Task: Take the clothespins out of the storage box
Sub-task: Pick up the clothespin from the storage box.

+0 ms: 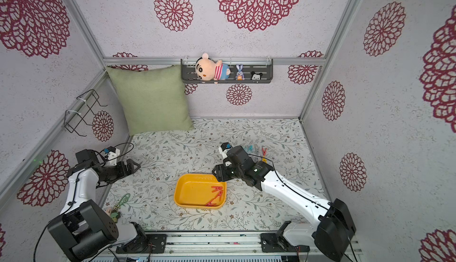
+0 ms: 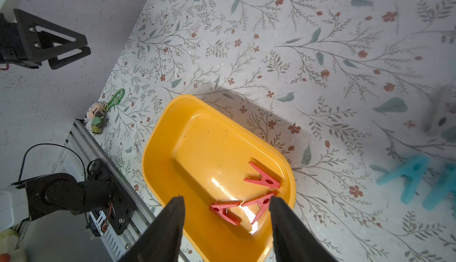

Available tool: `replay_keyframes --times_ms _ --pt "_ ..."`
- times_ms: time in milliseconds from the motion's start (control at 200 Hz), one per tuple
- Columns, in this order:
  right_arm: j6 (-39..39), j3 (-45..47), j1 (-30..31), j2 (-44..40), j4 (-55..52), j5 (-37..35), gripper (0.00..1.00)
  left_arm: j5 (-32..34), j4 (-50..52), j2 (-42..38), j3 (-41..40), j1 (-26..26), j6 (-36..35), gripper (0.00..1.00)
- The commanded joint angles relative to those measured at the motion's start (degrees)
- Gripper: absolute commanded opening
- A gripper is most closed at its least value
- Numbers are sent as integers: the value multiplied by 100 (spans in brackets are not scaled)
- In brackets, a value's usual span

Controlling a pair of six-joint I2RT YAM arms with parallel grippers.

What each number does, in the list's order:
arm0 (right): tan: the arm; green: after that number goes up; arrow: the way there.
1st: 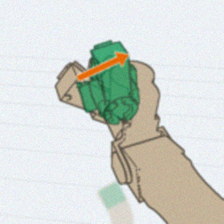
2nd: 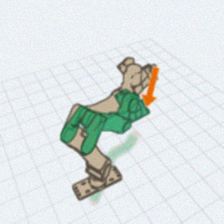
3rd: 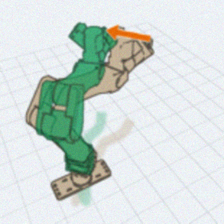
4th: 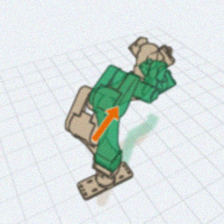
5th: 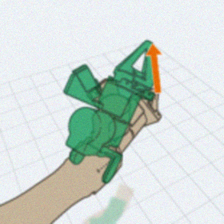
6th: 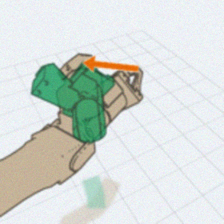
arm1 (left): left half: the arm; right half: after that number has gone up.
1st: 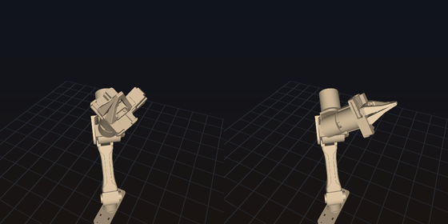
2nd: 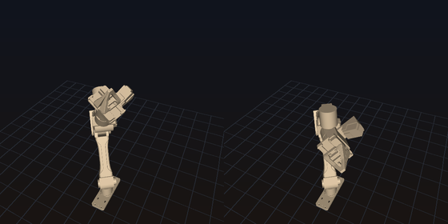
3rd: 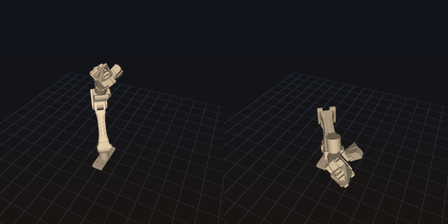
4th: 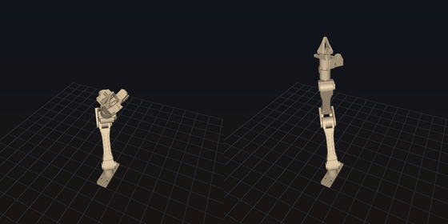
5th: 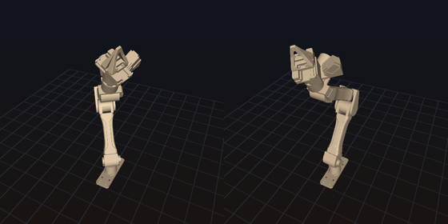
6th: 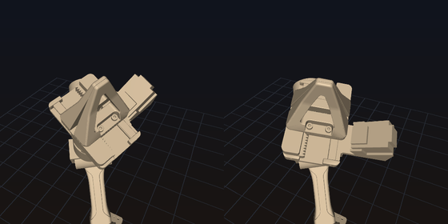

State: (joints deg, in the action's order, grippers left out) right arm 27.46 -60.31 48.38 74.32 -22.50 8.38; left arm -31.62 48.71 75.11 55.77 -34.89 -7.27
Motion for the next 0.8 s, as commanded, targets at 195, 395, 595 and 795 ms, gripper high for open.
replay_keyframes --times_ms 195,395,595,795 --pt "54 -1251 975 1359 -842 -873 58 -175 -132 -247 11 159 103 97" --pt "274 -1482 1390 2067 -1618 -1129 58 -213 -127 -191 17 213 122 97" --pt "405 -1675 1598 2633 -2274 -1573 57 -204 -96 -124 89 290 139 97" --pt "949 -2065 1596 3117 -2510 -2030 54 -187 -115 -240 65 369 129 97"
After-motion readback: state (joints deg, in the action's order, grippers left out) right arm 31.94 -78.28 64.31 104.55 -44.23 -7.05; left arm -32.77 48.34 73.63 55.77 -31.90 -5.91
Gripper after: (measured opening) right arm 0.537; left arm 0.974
